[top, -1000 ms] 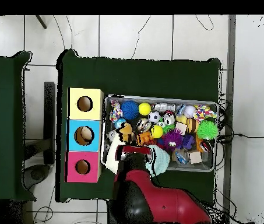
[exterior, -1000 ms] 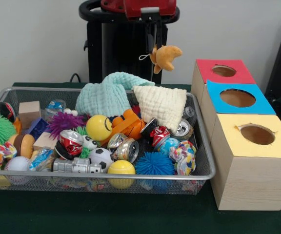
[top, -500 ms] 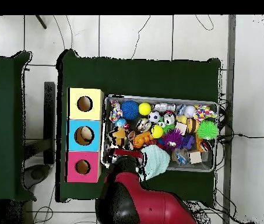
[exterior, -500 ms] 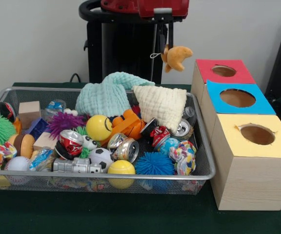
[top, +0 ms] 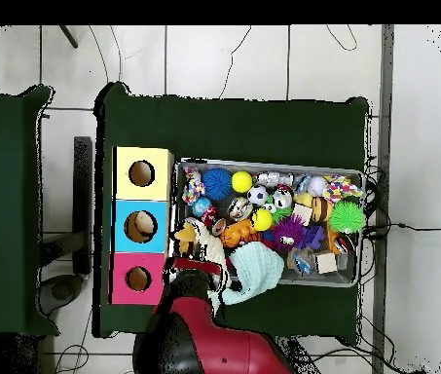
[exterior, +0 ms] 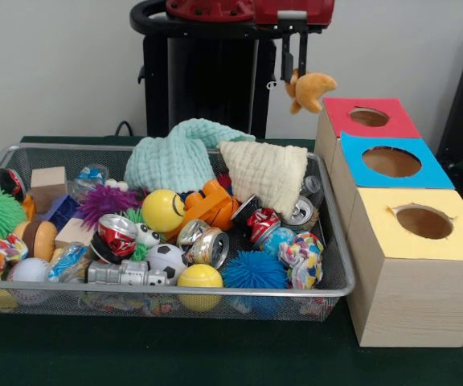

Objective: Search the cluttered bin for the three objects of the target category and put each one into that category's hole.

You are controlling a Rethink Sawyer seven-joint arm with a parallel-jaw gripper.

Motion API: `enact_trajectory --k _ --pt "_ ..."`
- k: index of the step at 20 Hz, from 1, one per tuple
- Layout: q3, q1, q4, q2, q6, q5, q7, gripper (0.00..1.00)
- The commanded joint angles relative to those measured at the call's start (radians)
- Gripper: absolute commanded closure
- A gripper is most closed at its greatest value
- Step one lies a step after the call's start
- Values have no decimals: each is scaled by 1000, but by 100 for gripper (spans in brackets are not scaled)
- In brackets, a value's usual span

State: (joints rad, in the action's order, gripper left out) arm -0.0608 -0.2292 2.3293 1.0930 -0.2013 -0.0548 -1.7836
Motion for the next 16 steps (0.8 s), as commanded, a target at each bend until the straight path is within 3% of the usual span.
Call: enact_trajectory --k 1,8,16 --pt "116 117 -58 -16 163 118 -164 100" --pt "194 243 -119 -105 208 188 -161 100" --pt "221 290 -154 -185 232 216 -159 100"
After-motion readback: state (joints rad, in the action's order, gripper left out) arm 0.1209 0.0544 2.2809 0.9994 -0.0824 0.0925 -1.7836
